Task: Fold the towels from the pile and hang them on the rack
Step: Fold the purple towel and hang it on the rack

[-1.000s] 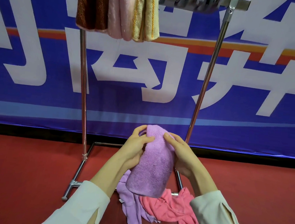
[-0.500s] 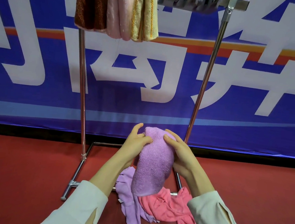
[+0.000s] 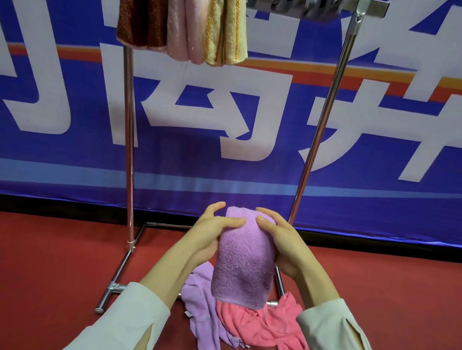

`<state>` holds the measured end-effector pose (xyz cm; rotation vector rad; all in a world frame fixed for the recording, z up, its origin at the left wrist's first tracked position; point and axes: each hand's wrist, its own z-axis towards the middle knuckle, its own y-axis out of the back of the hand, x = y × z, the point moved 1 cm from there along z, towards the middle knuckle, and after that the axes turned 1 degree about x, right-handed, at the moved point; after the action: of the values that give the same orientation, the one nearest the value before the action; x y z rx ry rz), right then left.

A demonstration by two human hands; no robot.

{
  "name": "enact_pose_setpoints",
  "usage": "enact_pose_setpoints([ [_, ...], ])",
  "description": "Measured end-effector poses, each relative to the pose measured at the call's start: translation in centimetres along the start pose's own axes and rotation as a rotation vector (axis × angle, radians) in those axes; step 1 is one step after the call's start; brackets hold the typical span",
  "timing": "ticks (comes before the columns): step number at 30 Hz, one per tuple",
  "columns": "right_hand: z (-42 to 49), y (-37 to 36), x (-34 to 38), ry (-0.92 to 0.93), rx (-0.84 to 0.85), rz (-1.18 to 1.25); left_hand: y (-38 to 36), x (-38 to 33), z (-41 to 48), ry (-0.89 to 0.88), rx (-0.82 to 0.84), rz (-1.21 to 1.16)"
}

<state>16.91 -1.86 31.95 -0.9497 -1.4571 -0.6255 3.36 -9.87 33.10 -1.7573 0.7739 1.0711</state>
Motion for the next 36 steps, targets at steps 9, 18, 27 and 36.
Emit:
enact_pose_setpoints([
  [9, -0.3, -0.2, 0.2, -0.077, 0.177, 0.305, -0.2, -0.3, -0.2, -0.082, 0.177, -0.104],
  [18, -0.4, -0.2, 0.4, -0.048, 0.115, 0.437, 0.3, -0.1, 0.0, 0.037, 0.012, -0.052],
  [27, -1.3, -0.6, 1.3, 0.102, 0.162, 0.271, 0.4, 0.1, -0.2, 0.161, 0.332, 0.070],
  [36, -1.2, -0.9, 1.3, 0.124, 0.111, 0.004, 0.1, -0.3, 0.0, -0.024, 0.161, -0.021],
])
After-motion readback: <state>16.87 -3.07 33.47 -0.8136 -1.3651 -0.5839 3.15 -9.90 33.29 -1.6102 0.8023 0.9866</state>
